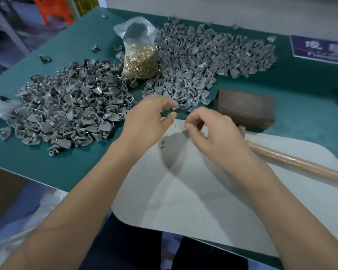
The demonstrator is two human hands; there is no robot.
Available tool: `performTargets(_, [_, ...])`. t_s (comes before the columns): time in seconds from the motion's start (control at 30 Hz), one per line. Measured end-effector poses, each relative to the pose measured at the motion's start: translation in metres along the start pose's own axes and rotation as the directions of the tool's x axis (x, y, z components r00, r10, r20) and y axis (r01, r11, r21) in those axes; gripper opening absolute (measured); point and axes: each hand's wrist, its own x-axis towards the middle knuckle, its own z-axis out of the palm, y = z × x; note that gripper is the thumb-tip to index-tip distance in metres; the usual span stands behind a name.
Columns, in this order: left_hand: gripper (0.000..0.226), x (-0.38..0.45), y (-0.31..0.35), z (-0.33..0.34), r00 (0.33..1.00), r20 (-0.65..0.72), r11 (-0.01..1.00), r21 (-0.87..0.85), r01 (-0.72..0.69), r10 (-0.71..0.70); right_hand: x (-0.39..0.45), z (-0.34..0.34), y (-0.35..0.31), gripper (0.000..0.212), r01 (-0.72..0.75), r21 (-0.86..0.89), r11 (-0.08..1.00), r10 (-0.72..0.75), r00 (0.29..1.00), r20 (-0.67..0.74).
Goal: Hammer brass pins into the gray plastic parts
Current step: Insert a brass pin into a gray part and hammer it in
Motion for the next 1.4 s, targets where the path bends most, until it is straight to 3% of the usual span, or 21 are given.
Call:
performTargets(0.23, [0.029,0.027,0.007,0.023,0.996,-0.061,0.952,0.301,-0.049,0.070,0.002,-0.010,0.013,0.002,-0.096,0.092,0.991,0.112,0.975,-0.190])
performTargets(0.37, [0.018,0.042,0.011,0.023,0.998,-0.044,0.955,0.296,-0.021,0.036,0.004,-0.009,0.022,0.005,-0.145,0.152,0.978,0.178,0.955,-0.237])
performTargets(0.47, [0.002,0.045,0.010,0.018,1.000,-0.027,0.950,0.312,0.007,0.001,0.005,-0.013,0.024,0.010,-0.142,0.221,0.965,0.214,0.914,-0.346])
performTargets(0.6, [0.017,0.037,0.010,0.016,1.000,0.009,0.953,0.302,0.009,-0.013,0.007,-0.021,0.028,0.013,-0.127,0.254,0.959,0.237,0.853,-0.466])
performTargets(0.73, [0.025,0.032,0.012,0.018,0.999,0.032,0.946,0.322,-0.018,0.009,0.008,-0.023,0.031,0.013,-0.165,0.262,0.951,0.273,0.843,-0.462])
performTargets(1.07, [0.031,0.025,0.013,0.011,0.996,0.060,0.997,0.010,-0.072,0.071,0.007,-0.020,0.033,0.020,-0.148,0.219,0.964,0.235,0.862,-0.449])
performTargets(1.23, [0.010,0.030,0.030,0.002,0.996,-0.072,0.966,-0.249,-0.065,0.049,0.010,-0.022,0.035,0.026,-0.052,0.220,0.974,0.163,0.836,-0.524])
performTargets(1.4, [0.006,0.055,0.051,0.012,0.997,-0.054,0.882,-0.467,-0.068,0.048,0.010,-0.033,0.040,0.019,-0.117,0.333,0.936,0.292,0.787,-0.544])
